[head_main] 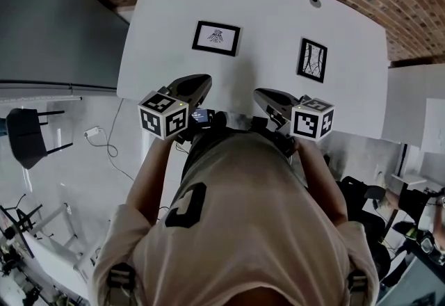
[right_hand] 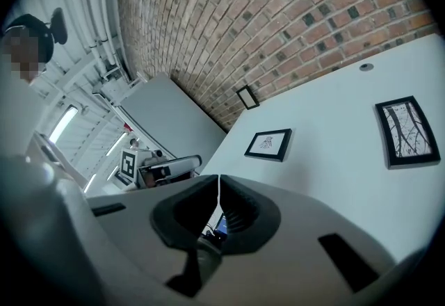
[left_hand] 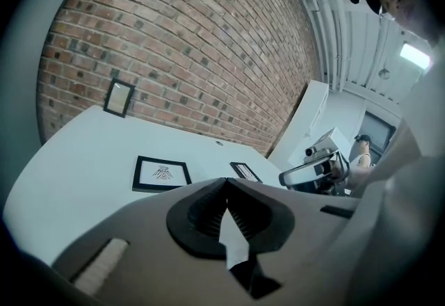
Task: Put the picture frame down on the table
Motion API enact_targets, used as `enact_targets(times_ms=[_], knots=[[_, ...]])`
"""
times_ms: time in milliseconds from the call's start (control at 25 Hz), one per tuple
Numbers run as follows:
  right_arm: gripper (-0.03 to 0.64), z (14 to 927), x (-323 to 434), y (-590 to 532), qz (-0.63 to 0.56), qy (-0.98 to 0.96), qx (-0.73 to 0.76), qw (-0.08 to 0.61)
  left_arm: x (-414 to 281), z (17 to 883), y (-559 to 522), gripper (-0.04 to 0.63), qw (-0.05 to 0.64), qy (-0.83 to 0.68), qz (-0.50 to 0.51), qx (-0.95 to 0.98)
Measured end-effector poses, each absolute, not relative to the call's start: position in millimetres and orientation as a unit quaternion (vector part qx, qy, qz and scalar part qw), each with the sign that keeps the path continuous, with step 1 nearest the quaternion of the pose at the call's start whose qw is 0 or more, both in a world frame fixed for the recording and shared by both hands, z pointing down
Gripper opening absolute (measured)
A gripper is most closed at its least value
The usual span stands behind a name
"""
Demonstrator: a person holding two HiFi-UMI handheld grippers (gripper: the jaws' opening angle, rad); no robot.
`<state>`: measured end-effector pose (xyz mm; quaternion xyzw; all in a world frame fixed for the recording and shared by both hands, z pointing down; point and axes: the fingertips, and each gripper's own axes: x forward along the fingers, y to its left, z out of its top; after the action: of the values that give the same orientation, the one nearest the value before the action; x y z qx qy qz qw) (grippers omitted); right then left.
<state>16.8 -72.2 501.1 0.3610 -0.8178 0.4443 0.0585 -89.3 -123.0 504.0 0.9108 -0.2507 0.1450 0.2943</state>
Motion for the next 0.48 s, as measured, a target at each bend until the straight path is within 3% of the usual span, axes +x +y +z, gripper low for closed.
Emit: enact_targets(times_ms=[480], knots=[[0.009, 496.4, -21.2, -58.6, 0.455, -0.818, 0.35, 0.033, -119.7, 508.5, -111.2, 0.005, 0.285, -0.239, 0.157, 0.915]])
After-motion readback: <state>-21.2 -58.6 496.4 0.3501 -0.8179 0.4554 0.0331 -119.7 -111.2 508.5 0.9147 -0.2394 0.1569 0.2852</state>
